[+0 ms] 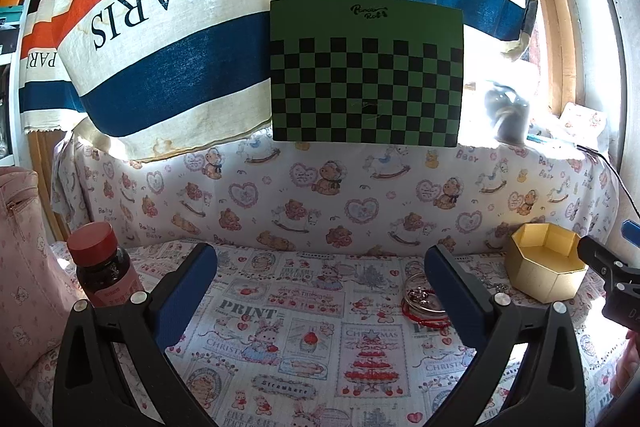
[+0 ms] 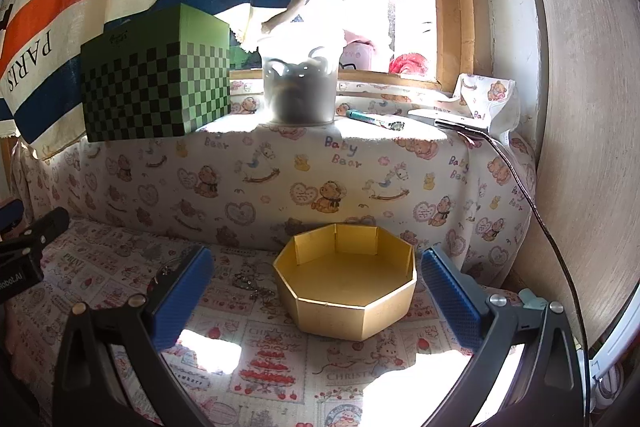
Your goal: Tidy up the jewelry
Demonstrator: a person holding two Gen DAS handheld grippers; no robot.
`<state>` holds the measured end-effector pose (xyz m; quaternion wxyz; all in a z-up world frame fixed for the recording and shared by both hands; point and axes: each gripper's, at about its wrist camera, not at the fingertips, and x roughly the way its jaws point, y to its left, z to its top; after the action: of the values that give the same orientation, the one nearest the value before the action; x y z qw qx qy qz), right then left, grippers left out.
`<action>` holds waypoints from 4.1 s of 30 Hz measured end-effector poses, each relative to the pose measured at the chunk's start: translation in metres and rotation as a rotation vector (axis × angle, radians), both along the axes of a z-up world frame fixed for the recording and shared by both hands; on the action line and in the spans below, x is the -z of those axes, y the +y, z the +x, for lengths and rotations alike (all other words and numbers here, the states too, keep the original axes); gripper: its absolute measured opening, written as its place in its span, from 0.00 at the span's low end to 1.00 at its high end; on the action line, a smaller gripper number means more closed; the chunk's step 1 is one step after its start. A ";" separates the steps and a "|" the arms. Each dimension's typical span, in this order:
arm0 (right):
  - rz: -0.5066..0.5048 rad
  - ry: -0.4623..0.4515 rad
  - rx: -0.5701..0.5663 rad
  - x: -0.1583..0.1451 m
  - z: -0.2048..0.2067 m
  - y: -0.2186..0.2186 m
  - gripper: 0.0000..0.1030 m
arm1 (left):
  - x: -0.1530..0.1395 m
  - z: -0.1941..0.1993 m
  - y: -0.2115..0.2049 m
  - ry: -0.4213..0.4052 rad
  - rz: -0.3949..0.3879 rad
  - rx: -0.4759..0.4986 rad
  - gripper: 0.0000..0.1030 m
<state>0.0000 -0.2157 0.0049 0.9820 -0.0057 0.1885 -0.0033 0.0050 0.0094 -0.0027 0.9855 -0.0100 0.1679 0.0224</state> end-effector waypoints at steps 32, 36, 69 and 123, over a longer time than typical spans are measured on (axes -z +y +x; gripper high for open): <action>0.154 0.105 0.054 -0.002 0.013 -0.043 0.78 | -0.001 0.089 -0.049 0.556 0.009 0.314 0.84; 0.216 0.098 0.118 -0.003 0.015 -0.061 0.78 | 0.018 0.110 -0.066 0.621 0.041 0.314 0.80; 0.182 0.103 0.083 -0.006 0.018 -0.059 0.87 | 0.012 0.114 -0.074 0.594 0.010 0.380 0.58; 0.170 0.451 -0.158 0.022 0.064 0.052 0.01 | -0.027 0.054 0.043 0.149 -0.093 -0.039 0.59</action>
<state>0.0642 -0.1634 -0.0169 0.9092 0.0616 0.4017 0.0905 0.0589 0.0526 0.0243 0.9681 -0.0572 0.2415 0.0344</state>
